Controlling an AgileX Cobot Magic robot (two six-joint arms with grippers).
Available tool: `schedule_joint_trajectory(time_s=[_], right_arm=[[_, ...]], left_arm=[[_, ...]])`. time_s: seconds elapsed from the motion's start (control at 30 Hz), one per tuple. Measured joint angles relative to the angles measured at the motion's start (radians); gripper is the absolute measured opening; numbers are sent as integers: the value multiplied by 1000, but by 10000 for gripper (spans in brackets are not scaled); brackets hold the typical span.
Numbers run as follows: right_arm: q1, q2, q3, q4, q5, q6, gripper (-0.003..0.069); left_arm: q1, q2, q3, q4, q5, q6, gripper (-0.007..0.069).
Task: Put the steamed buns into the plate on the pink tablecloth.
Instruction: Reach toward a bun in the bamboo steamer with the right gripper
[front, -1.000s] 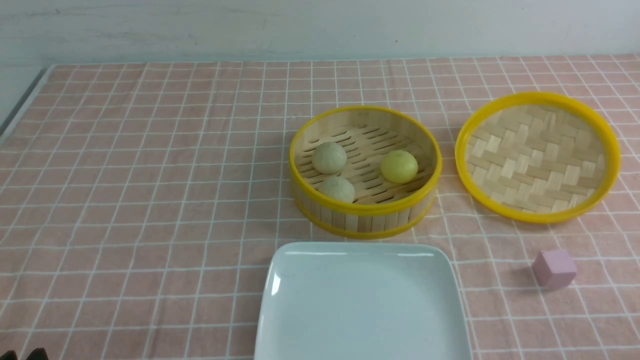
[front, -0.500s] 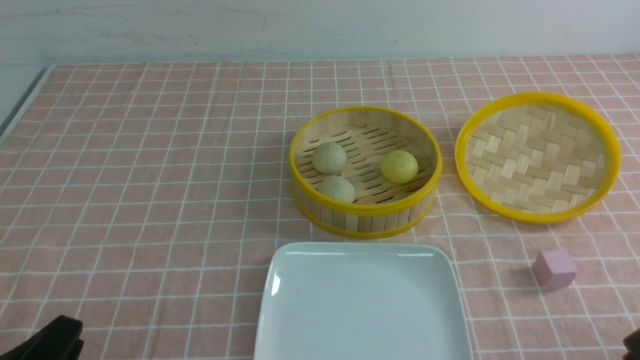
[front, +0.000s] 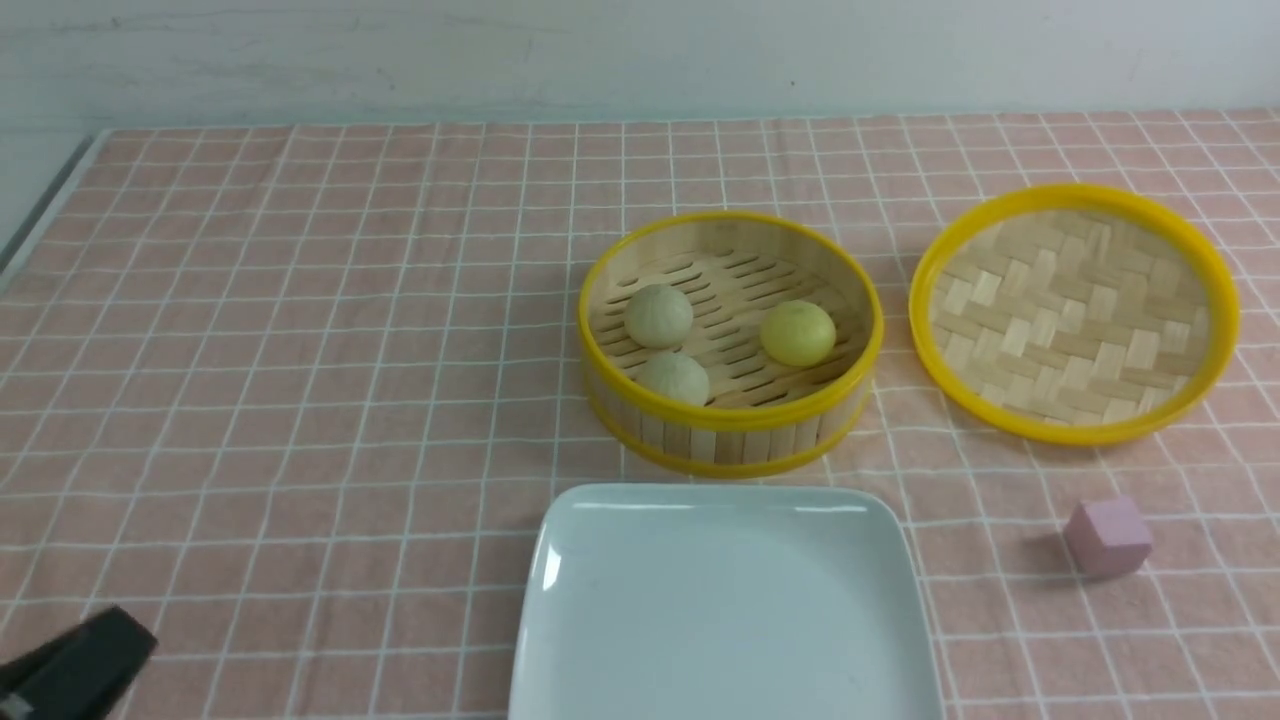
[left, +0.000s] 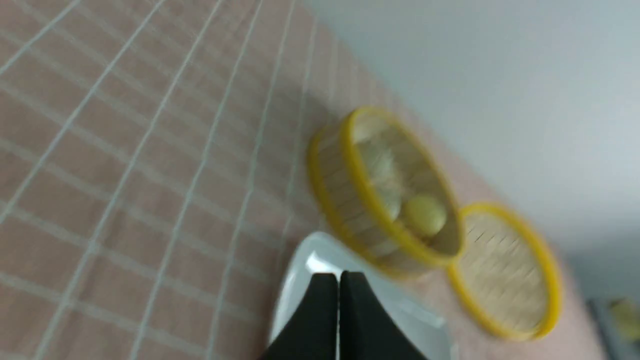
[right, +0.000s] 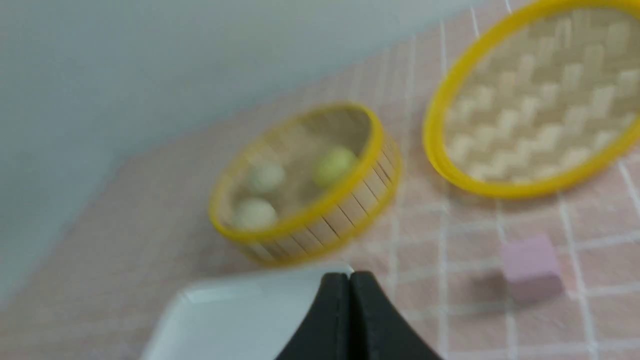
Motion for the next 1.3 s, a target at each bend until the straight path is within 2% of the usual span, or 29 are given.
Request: schedule_joint_trajectory(time_s=[0.07, 0.13, 0.2, 0.37, 0.5, 0.7, 0.73, 0.83, 0.87, 0.97, 1.1, 1.2, 1.3], right_arm=[[0, 138, -60, -69, 100, 12, -10], [1, 261, -105, -84, 163, 17, -9], [27, 460, -175, -20, 216, -48, -8], [191, 801, -340, 216, 231, -346, -1], [286, 1008, -527, 205, 182, -388, 25], [372, 1243, -802, -15, 66, -261, 110], [373, 1259, -811, -32, 61, -247, 114], [378, 1406, -968, -192, 36, -118, 189], [378, 1415, -986, -202, 36, -110, 199], [378, 1563, -1132, -379, 39, 32, 301], [378, 1660, -1222, -462, 39, 103, 359], [378, 1691, -1234, -460, 40, 113, 341], [378, 1710, -1236, -409, 40, 106, 192]], left_arm=[[0, 85, -47, 36, 99, 19, 4], [0, 157, -79, 60, 166, 34, 1], [0, 266, -115, 79, 221, 69, 1], [0, 423, -137, 82, 226, 110, 1], [0, 482, -138, 89, 219, 112, 4], [0, 495, -140, 97, 181, 113, 17], [0, 495, -140, 97, 181, 113, 19], [0, 495, -140, 110, 180, 99, 35], [0, 495, -140, 111, 180, 98, 35], [0, 495, -140, 118, 180, 90, 60], [0, 495, -140, 118, 177, 90, 84], [0, 495, -140, 118, 171, 90, 90], [0, 495, -140, 119, 164, 90, 97]])
